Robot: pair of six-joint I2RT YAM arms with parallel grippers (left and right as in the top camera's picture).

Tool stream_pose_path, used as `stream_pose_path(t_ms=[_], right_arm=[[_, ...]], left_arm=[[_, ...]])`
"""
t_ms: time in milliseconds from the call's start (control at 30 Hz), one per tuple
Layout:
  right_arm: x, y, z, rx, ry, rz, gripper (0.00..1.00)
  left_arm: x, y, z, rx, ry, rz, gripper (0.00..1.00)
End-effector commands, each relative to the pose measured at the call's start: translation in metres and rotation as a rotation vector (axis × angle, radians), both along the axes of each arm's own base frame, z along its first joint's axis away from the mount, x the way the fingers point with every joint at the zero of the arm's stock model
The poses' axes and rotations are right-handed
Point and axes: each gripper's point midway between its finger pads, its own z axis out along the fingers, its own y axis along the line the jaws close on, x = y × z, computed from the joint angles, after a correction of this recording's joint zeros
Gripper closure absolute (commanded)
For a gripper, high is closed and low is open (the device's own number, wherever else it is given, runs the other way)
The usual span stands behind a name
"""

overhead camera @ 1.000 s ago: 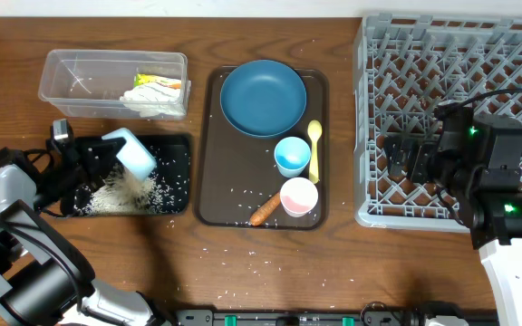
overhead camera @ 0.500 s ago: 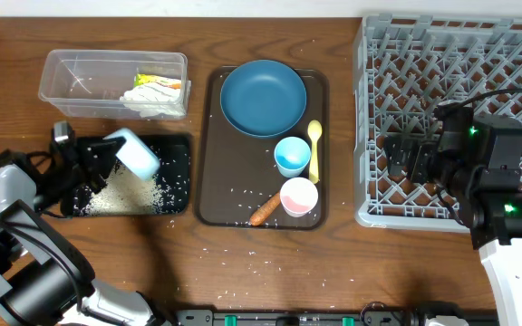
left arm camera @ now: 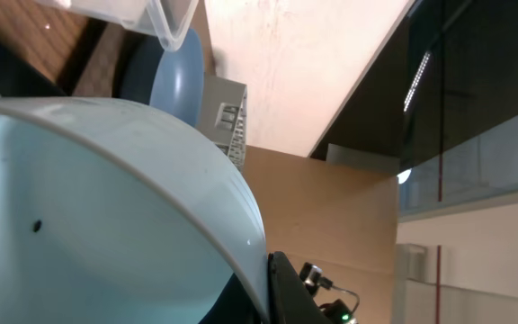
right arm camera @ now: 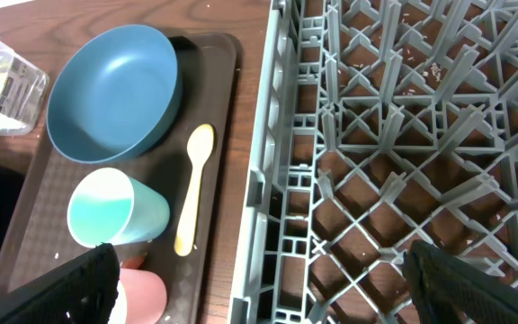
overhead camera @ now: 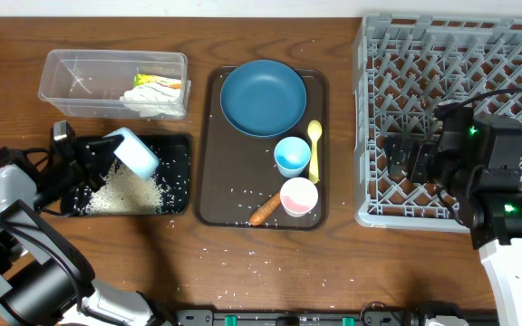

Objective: Sort waste into correct bins and load items into the dishwasher rack
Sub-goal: 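Tip the rice bowl over the black tray to pour out rice, then set the empty bowl back on the brown tray with the left gripper, then grasp the blue cup with the left gripper and lift it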

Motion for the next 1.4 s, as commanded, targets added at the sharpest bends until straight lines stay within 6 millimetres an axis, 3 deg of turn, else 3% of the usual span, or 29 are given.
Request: stream_pose_path(t_ms=[0,133,300,400,533,633,733,933,1200,1367], right_arm=[[0.000,0.006,0.006,-0.005,-0.020,0.032,0.01],[0.001,0.006,0.007,-0.005,-0.023,0.032,0.01],[0.001,0.006,0.007,-0.005,-0.026,0.032,0.01],[0.003,0.007,0.010,-0.004,-0.039,0.031,0.01],[0.006,0.007,0.013,0.005,-0.055,0.022,0.01],[0.008,0.007,0.015,0.006,-0.062,0.023,0.01],[0.007,0.007,0.014,0.006,-0.059,0.023,0.01],[0.006,0.007,0.012,0.006,-0.049,0.023,0.01],[0.009,0.006,0.011,0.008,-0.049,0.010,0.03],[0.015,0.005,-0.001,0.012,-0.005,-0.029,0.01]], left_arm=[[0.002,0.001,0.004,-0.035,0.002,0.003,0.94],[0.002,-0.002,0.002,-0.027,0.012,-0.004,0.94],[0.004,-0.023,-0.002,0.043,-0.012,-0.075,0.94],[0.004,-0.049,-0.018,0.170,0.007,-0.172,0.94],[0.010,-0.103,-0.022,0.262,-0.096,-0.345,0.94],[0.011,-0.137,-0.036,0.347,-0.077,-0.447,0.94],[0.014,-0.159,-0.049,0.465,-0.040,-0.505,0.94],[0.020,-0.176,-0.050,0.734,-0.033,-0.519,0.94],[0.004,-0.202,-0.094,1.204,0.011,-0.613,0.94],[-0.003,-0.226,-0.104,1.431,-0.050,-0.658,0.94]])
